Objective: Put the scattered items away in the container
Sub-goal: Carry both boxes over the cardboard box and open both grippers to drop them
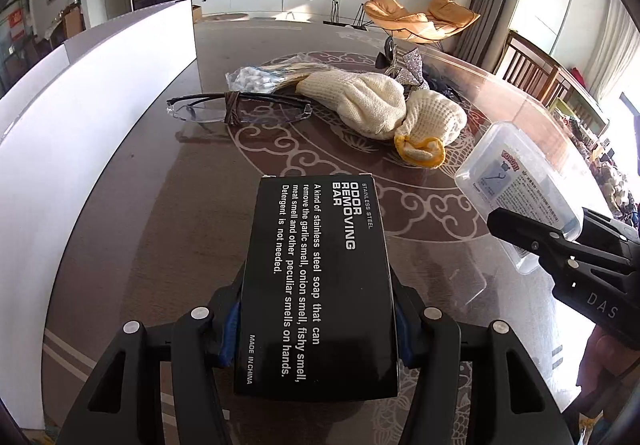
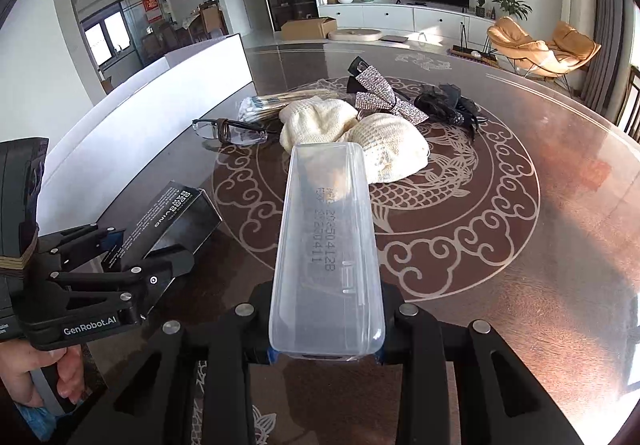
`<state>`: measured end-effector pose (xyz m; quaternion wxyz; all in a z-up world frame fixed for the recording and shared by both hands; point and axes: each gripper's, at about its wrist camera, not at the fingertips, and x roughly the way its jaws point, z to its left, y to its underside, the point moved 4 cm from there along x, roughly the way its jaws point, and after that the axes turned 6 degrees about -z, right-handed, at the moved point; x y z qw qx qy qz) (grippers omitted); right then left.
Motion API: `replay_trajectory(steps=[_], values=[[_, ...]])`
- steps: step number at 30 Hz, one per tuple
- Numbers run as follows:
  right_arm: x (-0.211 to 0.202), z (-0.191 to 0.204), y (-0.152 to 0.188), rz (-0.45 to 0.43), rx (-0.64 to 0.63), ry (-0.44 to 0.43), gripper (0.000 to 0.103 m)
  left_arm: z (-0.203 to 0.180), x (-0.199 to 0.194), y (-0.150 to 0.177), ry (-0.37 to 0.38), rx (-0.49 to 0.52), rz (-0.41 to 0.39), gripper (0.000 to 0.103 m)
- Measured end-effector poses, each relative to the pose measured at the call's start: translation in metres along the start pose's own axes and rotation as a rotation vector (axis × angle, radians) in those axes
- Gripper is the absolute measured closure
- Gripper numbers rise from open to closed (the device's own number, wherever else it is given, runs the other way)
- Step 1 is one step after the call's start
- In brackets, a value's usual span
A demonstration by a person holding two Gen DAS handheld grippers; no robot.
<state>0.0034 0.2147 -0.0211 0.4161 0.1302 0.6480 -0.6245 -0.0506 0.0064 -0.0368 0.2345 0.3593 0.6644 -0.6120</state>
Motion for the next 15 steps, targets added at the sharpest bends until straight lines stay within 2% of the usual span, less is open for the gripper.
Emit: replay_trajectory(steps=[4,8,12,15], values=[[-0.002,0.020,-0.013,-0.003,-0.022,-0.047,0.070,0.015,-0.028,-0.013,0.021,-0.033,-0.022,0.046],[-0.010,0.059,-0.057,-0.049,-0.063,-0.124,0.070,0.053,-0.078,-0.051,-0.008,-0.027,-0.101,0.046],[-0.008,0.124,-0.120,-0.097,-0.126,-0.233,0.070,0.126,-0.119,-0.090,-0.094,-0.077,-0.158,0.046],[0.005,0.187,-0.168,-0.122,-0.185,-0.315,0.070,0.195,-0.131,-0.110,-0.185,-0.146,-0.164,0.046]])
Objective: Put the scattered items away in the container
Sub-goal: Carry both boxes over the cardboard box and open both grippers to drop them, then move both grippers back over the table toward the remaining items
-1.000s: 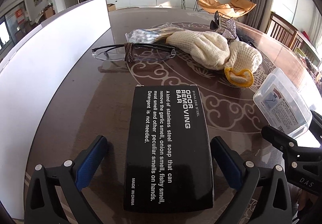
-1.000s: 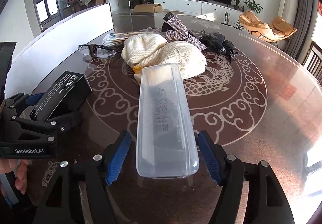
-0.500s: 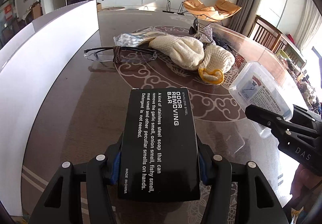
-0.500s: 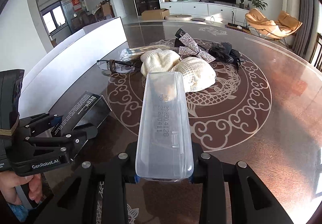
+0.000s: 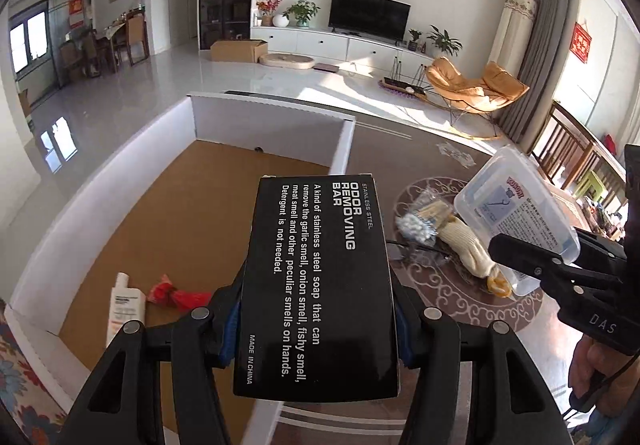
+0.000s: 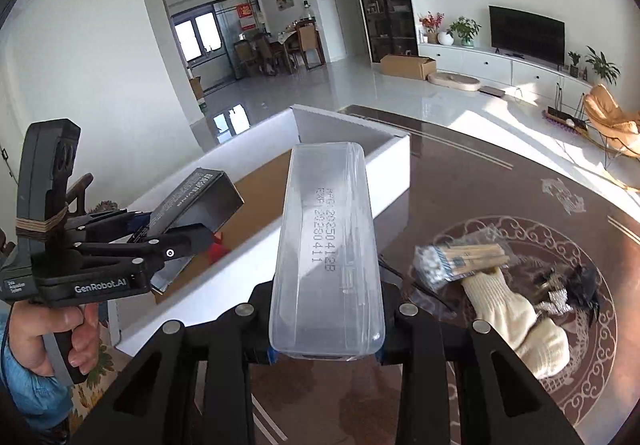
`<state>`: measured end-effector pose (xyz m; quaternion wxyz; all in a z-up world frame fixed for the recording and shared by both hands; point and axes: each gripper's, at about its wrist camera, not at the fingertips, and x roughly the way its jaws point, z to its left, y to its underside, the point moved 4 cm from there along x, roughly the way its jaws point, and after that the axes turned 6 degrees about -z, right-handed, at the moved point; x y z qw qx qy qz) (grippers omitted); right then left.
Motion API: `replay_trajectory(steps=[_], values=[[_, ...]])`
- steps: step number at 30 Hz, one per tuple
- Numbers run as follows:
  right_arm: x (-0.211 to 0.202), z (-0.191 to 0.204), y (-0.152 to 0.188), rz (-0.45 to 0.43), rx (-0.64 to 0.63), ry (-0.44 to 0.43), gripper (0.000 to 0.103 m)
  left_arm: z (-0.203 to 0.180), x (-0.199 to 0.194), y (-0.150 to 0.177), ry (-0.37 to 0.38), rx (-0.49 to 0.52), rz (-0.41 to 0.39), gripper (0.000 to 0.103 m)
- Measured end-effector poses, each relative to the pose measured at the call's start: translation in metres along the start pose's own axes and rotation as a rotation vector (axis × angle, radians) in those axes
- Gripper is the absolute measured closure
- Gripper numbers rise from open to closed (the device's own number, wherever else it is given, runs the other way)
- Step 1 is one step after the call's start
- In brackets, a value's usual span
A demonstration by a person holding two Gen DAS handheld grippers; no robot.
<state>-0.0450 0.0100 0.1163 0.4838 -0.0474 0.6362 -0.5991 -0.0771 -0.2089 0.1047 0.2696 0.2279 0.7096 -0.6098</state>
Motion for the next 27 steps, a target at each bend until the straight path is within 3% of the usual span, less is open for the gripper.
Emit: replay_trajectory(steps=[5,9,13,15,16,19,22,27], values=[[0.094,0.060,-0.053,0.056,-0.081,-0.059,0.070,0.094,0.035,-0.016,-0.094,-0.136,0.060,0.046],[0.170,0.081,-0.053,0.159,-0.119,-0.042,0.070,0.132,0.070,-0.006,-0.125,-0.193,0.136,0.046],[0.214,0.084,-0.041,0.217,-0.130,-0.017,0.069,0.148,0.098,0.008,-0.146,-0.220,0.220,0.044],[0.229,0.080,-0.037,0.253,-0.119,0.007,0.049,0.158,0.107,0.016,-0.163,-0.249,0.249,0.041],[0.233,0.078,-0.036,0.261,-0.102,0.017,0.029,0.161,0.109,0.018,-0.173,-0.263,0.253,0.038],[0.231,0.074,-0.038,0.230,-0.061,0.002,0.028,0.168,0.110,0.020,-0.208,-0.290,0.248,0.031],[0.215,0.067,-0.042,0.192,-0.049,0.009,0.028,0.160,0.095,0.013,-0.217,-0.269,0.191,0.030],[0.135,0.038,-0.030,0.063,0.008,0.042,0.028,0.096,0.039,-0.005,-0.146,-0.134,0.032,0.030]])
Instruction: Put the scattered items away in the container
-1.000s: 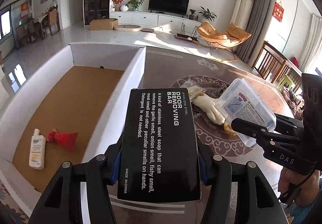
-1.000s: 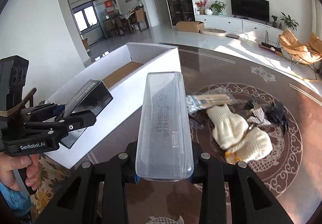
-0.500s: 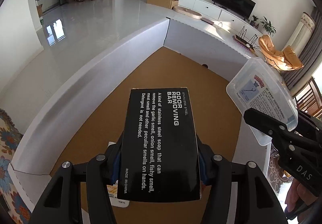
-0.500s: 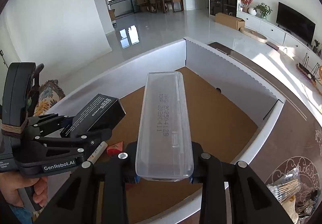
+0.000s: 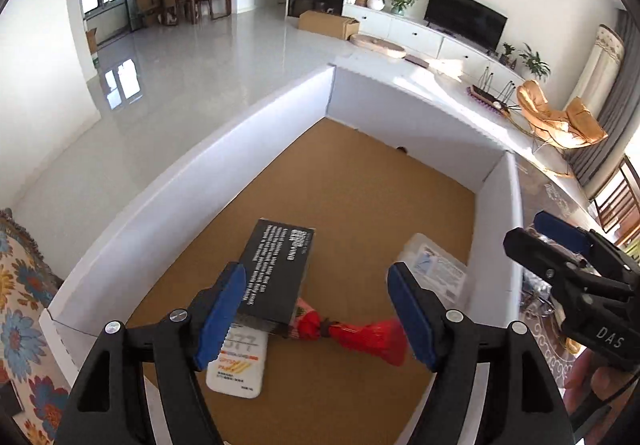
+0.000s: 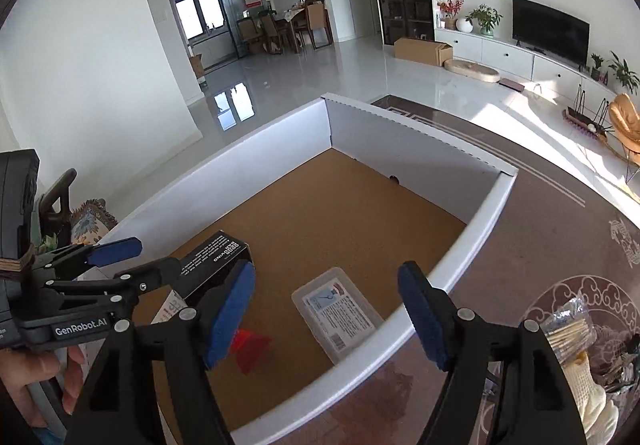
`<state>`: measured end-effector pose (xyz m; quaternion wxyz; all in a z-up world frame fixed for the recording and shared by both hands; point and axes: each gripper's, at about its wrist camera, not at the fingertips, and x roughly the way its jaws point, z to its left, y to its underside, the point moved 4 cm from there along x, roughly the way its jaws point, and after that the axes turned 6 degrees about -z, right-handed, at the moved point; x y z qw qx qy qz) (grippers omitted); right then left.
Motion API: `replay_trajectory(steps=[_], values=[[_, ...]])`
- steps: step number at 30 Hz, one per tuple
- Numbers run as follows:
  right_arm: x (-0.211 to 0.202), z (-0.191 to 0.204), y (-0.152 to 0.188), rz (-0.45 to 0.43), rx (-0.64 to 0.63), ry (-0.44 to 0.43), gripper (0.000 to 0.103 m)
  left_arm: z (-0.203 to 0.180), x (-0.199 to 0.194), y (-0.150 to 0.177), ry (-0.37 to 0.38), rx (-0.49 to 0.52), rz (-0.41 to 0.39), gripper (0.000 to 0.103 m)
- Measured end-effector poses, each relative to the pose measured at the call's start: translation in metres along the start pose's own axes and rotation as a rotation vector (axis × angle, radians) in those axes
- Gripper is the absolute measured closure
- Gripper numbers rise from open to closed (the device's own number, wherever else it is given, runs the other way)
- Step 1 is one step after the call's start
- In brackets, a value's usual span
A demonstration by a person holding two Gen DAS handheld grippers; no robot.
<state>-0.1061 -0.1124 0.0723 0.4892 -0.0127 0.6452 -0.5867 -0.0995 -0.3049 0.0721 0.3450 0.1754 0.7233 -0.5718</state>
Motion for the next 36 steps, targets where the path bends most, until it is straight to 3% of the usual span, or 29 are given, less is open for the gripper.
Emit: replay_trajectory(steps=[3,4,5,7,11,16,19,23,27,36], values=[[-0.059,-0.035,0.040,-0.019,0.028,0.048,0.028,-0.058,-0.042,0.016,0.116,0.097,-0.063,0.029],[-0.081,-0.049,0.059,-0.022,0.030,0.077,0.028,-0.081,-0.051,0.026,0.157,0.130,-0.071,0.024],[-0.101,-0.065,0.080,-0.021,0.029,0.113,0.028,-0.102,-0.058,0.038,0.196,0.161,-0.070,0.012],[-0.137,-0.102,0.124,-0.003,0.030,0.207,0.028,-0.142,-0.062,0.069,0.263,0.205,-0.044,0.002],[-0.190,-0.178,0.212,0.088,0.111,0.373,0.028,-0.221,-0.025,0.135,0.333,0.290,0.074,0.002],[-0.223,-0.237,0.271,0.113,0.231,0.479,0.028,-0.296,0.023,0.192,0.318,0.380,0.152,0.002],[-0.222,-0.247,0.283,0.103,0.253,0.487,0.028,-0.311,0.038,0.197,0.287,0.393,0.116,0.002],[-0.204,-0.252,0.273,0.094,0.228,0.507,0.026,-0.321,0.063,0.181,0.248,0.428,0.081,0.000],[-0.193,-0.265,0.266,0.100,0.239,0.507,0.015,-0.314,0.088,0.156,0.224,0.391,0.082,0.000],[-0.190,-0.267,0.263,0.104,0.240,0.512,0.013,-0.315,0.090,0.154,0.222,0.388,0.083,0.000]])
